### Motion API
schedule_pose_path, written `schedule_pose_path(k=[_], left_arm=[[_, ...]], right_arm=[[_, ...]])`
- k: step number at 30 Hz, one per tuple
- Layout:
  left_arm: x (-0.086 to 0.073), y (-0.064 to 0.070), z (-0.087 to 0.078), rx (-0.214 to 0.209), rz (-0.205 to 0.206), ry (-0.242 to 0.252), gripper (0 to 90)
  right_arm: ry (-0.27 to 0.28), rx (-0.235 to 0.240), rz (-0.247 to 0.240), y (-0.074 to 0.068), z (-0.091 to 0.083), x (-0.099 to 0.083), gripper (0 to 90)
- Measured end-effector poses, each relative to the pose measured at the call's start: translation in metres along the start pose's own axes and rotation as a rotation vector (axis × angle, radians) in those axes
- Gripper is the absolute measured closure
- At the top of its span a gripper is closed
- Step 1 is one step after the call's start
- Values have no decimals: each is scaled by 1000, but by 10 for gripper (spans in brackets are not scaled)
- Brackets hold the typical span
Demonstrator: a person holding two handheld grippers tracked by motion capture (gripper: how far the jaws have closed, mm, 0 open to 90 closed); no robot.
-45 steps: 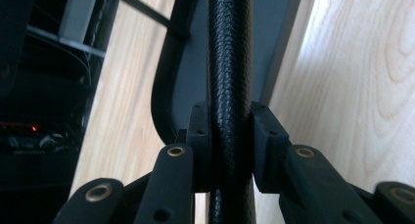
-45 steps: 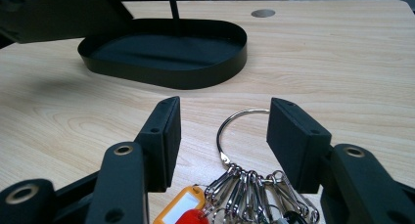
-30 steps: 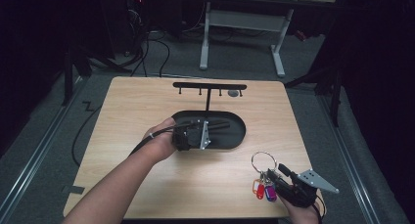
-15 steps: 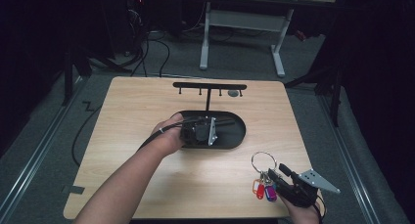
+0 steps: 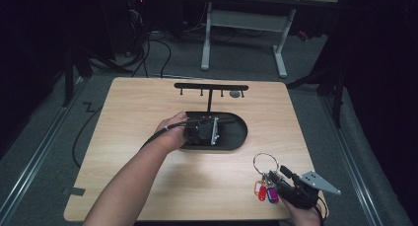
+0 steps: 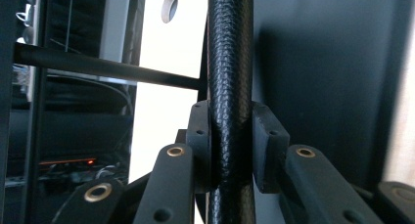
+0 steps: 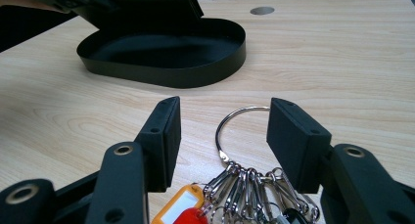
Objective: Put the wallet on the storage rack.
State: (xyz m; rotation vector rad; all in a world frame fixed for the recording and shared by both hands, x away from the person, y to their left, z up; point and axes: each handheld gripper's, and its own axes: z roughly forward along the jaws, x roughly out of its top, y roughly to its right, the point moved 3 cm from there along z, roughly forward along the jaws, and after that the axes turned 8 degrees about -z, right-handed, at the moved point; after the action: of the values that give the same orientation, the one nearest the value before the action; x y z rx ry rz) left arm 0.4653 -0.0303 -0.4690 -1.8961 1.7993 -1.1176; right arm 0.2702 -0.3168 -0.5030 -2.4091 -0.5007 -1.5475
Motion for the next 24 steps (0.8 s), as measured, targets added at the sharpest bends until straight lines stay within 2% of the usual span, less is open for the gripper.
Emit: schedule_pose_path(k=[5,9,12,15,17,24], left_arm=[[-1,-1,9,-8,6,-3,734],[-6,1,16,-10,24,-31,733],[-5,2,16,-13,31,-17,733],[-1,3,17,-15,22,16,732],[1,3,18,-18,25,15,731],[-4,11,33,-43,26,-60,721]], right_arm=[[0,-1,14,2,0,-1,471],[3,3,24,3,-1,-1,471],[4,5,19,2,-1,-1,471],[1,6,19,1,0,-1,471],[-1,7,19,2,0,-2,471],[-5,4,22,2,0,-3,471]])
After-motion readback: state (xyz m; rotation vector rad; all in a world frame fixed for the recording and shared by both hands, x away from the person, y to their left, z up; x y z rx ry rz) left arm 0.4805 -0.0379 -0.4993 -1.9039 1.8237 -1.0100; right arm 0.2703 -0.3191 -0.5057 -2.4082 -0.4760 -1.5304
